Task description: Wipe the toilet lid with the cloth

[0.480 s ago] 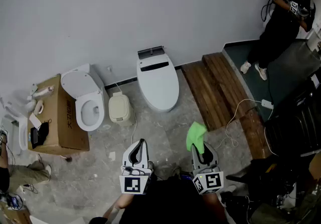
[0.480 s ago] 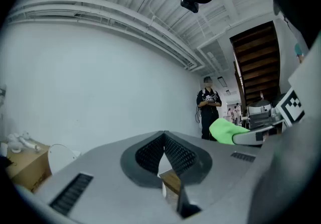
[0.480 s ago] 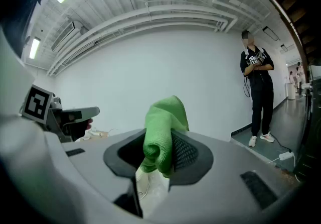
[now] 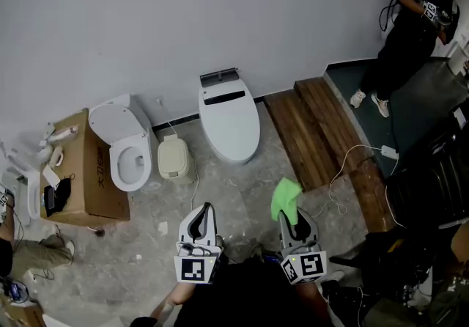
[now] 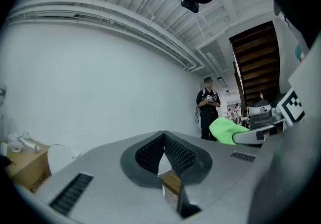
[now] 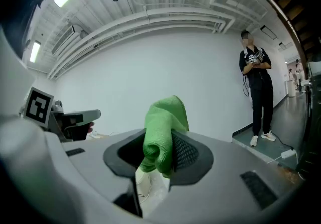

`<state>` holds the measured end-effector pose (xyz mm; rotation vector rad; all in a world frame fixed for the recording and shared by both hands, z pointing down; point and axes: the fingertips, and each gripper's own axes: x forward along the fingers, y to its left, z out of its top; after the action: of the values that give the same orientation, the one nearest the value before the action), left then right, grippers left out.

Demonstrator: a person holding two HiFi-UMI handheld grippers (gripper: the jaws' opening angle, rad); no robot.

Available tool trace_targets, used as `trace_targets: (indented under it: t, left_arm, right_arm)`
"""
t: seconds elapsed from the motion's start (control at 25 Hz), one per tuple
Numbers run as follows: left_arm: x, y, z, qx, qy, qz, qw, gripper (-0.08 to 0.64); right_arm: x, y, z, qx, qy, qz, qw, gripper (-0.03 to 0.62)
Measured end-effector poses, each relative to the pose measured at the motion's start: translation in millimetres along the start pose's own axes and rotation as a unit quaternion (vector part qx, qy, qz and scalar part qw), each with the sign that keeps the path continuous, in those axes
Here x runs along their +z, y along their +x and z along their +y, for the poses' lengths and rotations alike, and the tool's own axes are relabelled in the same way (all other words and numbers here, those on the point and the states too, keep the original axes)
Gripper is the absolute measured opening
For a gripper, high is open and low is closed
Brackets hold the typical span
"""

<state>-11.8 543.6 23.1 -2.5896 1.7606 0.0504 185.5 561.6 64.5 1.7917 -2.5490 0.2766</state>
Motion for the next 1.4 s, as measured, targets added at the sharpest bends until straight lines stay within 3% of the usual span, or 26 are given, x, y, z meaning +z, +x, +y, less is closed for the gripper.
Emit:
trace_targets:
  t: [0.4,0.96,1.4]
  left_arm:
    - [2,1,-26,0.005,0.004,-0.003,1.0,0.009]
    - [-2,8,-68,0.034,0.001,0.003,0.9994,0.009]
    - [-22,70,-51,0.03,-0.011,0.017,0.9993,0.009]
  right_arm:
    - [7,-13,-16,0.009,-0.005,-0.003,1.0,0.137]
    - [-12,-25,-59,0.038,-0.001,0.012,0.999,0.137]
    - [-18,33,-85,0.03,0.003,0.029,0.999,0.137]
